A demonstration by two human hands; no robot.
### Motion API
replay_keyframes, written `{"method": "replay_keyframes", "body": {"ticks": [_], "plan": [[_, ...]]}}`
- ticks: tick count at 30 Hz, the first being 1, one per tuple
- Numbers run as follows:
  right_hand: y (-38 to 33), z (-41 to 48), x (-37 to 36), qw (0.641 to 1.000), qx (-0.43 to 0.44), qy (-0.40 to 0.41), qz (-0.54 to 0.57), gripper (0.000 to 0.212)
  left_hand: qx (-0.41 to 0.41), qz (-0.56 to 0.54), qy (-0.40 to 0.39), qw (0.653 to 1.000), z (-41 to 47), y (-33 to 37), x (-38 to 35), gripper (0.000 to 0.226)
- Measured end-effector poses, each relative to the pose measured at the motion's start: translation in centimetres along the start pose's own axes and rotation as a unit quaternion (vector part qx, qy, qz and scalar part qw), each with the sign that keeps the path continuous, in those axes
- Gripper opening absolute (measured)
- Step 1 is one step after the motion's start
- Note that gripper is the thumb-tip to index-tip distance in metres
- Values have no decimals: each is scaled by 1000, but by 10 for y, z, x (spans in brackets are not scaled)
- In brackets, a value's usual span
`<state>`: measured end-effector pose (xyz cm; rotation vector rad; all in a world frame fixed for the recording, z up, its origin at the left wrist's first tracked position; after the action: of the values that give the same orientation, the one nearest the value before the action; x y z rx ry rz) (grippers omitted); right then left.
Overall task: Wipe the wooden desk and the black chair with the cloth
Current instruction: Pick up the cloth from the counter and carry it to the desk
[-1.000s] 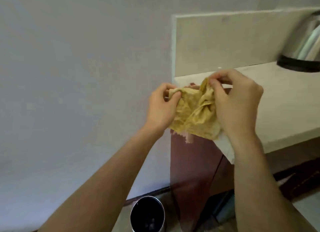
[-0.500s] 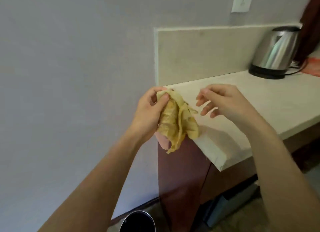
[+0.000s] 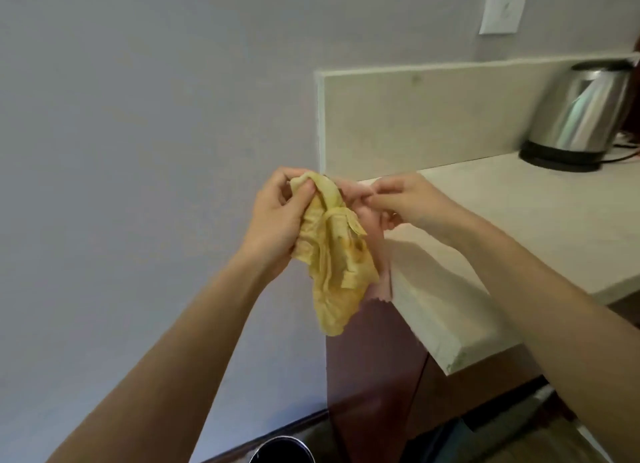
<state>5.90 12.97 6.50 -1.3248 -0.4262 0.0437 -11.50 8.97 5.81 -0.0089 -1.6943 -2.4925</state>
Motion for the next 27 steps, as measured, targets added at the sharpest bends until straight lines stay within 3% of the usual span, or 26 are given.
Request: {"method": "replay_keyframes", "body": {"ticks": [3, 5, 10, 12, 16, 19, 22, 25, 27], "plan": [[-2, 7, 26, 986, -4, 118, 122, 13, -6, -8, 54, 998, 2, 2, 7, 13], [4, 9, 43, 956, -17, 194, 220, 13, -4, -7, 65, 998, 2, 4, 10, 15], [35, -1, 67, 796, -74, 352, 486, 12, -10, 69, 68, 995, -8, 8, 18, 10], [45, -4, 62, 769, -97, 355, 522, 9, -1, 96, 79, 992, -14, 7, 25, 8], [45, -7, 40, 787, -130, 358, 486, 32, 12, 132, 101, 986, -26, 5, 42, 10], [15, -14, 8, 827, -67, 343, 441, 42, -2, 181, 111, 977, -39, 7, 61, 11], [-26, -27, -57, 894, 2, 231, 384, 34, -9, 221, 127, 967, -60, 12, 90, 16], [-61, -51, -136, 974, 79, 106, 183, 21, -10, 244, 169, 955, -89, 20, 135, 15], [-71, -69, -201, 992, 121, 18, 37, 33, 7, 249, 200, 948, -113, 23, 177, 10]]}}
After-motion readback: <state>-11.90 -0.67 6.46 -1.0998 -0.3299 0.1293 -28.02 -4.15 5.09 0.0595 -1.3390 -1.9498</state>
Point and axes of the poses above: each hand's wrist, its own z-axis towards the middle knuckle, its own x-axis out of the back of the hand, y = z × x, the point moved 6 cm from there along z, towards the middle knuckle, and after that the axes turned 12 degrees about z, right-handed, at the moved point
